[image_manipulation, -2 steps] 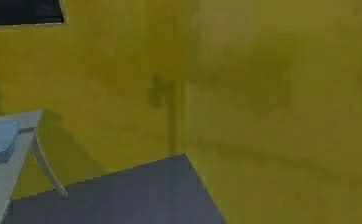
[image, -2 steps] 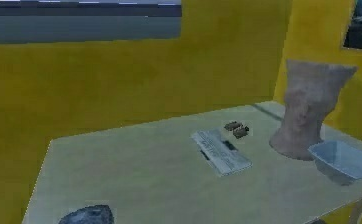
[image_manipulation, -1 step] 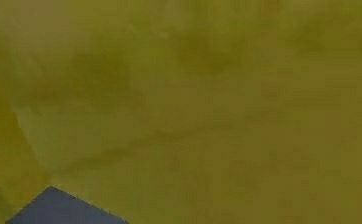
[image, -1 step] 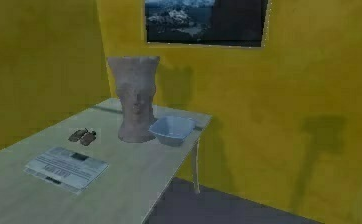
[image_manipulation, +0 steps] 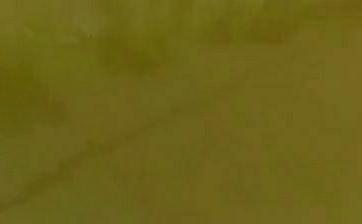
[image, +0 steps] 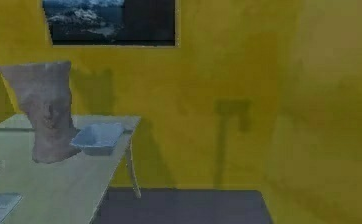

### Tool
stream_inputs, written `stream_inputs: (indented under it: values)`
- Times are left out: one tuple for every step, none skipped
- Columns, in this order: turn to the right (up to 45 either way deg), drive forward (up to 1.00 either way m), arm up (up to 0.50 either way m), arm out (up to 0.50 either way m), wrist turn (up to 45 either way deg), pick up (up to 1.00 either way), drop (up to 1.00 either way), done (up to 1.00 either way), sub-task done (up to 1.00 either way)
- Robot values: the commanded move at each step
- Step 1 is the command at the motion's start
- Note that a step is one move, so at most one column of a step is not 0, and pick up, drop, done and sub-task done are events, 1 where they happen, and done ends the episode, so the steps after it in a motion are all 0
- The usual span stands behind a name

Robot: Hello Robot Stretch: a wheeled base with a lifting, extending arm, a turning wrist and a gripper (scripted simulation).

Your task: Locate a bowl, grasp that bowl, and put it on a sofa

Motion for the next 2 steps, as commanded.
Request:
stream_inputs:
  values:
    - [0.0,0.65,0.0,0.0,0.0,0.0,0.0,0.0,0.0]
    - [-45.0,0.0,0.0,0.0,0.0,0.0,0.0,0.0,0.0]
